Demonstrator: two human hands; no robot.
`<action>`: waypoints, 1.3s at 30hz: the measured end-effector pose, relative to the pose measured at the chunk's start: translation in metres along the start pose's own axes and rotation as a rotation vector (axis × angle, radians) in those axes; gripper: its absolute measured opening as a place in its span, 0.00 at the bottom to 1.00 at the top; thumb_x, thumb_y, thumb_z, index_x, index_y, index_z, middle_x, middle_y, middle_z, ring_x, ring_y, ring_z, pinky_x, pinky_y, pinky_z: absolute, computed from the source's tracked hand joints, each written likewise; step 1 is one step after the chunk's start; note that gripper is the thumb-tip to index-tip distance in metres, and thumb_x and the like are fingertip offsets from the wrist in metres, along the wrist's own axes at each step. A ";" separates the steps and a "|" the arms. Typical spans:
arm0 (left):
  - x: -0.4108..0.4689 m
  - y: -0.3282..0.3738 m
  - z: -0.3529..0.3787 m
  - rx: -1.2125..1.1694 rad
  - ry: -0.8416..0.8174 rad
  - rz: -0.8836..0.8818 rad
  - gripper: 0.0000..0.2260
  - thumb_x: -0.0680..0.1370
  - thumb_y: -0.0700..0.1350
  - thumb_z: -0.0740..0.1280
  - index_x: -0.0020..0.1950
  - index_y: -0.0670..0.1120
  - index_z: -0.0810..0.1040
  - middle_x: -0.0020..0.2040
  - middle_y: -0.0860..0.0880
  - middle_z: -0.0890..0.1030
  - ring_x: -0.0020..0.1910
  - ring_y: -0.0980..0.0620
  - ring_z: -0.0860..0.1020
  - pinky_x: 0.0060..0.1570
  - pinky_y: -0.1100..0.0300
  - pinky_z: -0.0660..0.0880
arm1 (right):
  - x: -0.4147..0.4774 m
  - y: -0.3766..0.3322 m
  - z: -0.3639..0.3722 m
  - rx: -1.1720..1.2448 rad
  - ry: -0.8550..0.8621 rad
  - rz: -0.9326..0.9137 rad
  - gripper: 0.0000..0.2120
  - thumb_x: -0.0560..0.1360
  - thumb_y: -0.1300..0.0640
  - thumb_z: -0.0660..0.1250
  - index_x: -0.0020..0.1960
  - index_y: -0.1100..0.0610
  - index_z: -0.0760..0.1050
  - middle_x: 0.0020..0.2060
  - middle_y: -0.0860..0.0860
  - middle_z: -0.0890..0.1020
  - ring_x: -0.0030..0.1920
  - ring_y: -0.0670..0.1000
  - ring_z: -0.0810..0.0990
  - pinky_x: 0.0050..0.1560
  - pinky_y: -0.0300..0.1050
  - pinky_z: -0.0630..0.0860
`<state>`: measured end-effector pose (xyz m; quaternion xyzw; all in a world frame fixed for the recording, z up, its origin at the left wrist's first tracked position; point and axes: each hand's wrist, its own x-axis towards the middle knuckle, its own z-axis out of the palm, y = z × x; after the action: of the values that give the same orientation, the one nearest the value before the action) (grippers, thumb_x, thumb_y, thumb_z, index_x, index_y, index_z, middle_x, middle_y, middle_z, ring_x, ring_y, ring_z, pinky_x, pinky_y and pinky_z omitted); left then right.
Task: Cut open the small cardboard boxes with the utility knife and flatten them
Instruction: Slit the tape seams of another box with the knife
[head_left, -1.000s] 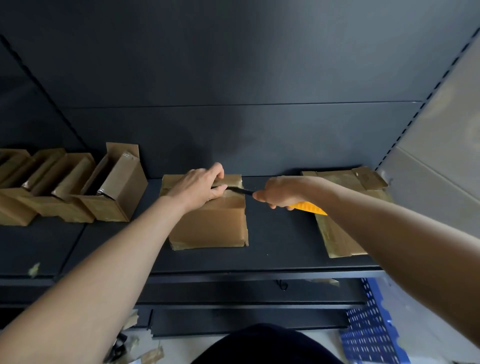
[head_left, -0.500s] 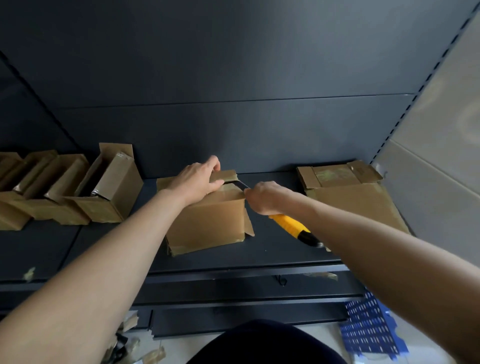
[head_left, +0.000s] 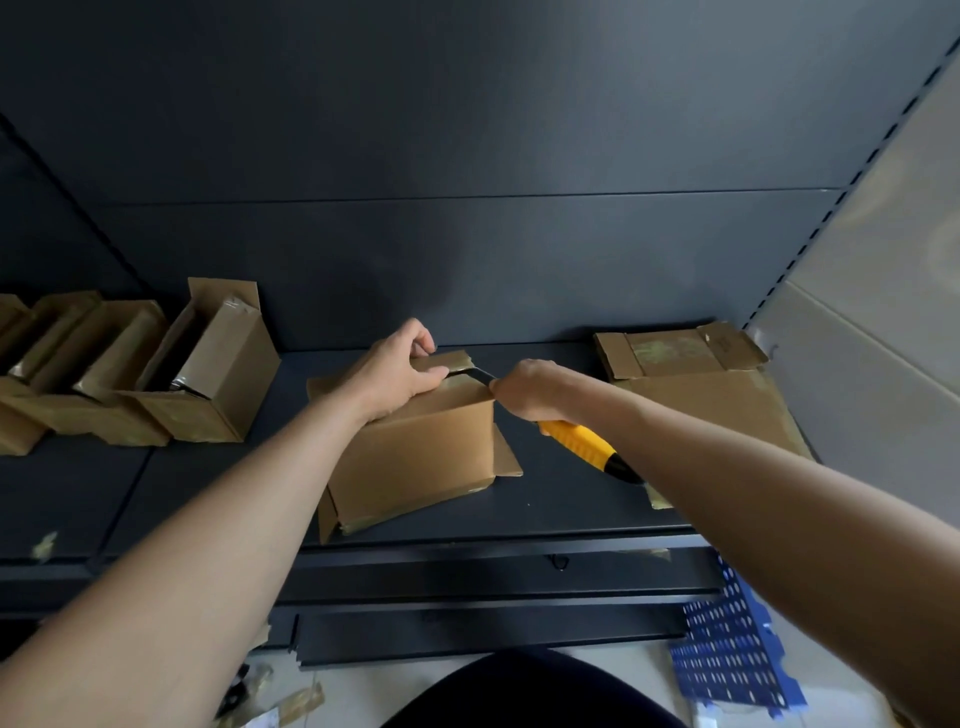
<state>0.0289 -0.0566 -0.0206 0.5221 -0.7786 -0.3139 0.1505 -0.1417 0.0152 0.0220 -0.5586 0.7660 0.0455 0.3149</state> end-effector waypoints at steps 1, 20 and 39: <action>-0.001 -0.001 0.000 -0.001 0.007 -0.005 0.11 0.74 0.53 0.69 0.49 0.56 0.67 0.53 0.53 0.75 0.49 0.53 0.75 0.44 0.55 0.72 | 0.002 0.000 0.000 0.000 0.001 -0.005 0.12 0.82 0.54 0.51 0.49 0.60 0.69 0.35 0.53 0.71 0.32 0.49 0.72 0.28 0.40 0.68; -0.022 0.012 0.011 0.014 0.086 0.042 0.16 0.72 0.54 0.70 0.46 0.55 0.61 0.50 0.51 0.76 0.47 0.51 0.75 0.43 0.51 0.73 | 0.016 0.021 -0.013 0.083 0.042 -0.039 0.14 0.77 0.50 0.61 0.38 0.59 0.71 0.30 0.53 0.75 0.28 0.51 0.72 0.28 0.39 0.69; -0.014 0.032 -0.009 0.259 -0.191 0.148 0.16 0.76 0.55 0.65 0.58 0.60 0.61 0.62 0.53 0.75 0.58 0.52 0.71 0.50 0.56 0.65 | 0.042 0.057 0.015 0.198 -0.092 0.105 0.25 0.80 0.50 0.60 0.69 0.66 0.66 0.65 0.60 0.73 0.64 0.58 0.72 0.59 0.47 0.70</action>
<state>0.0163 -0.0386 0.0079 0.4462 -0.8596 -0.2473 0.0301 -0.1932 0.0076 -0.0284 -0.4812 0.7797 0.0118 0.4004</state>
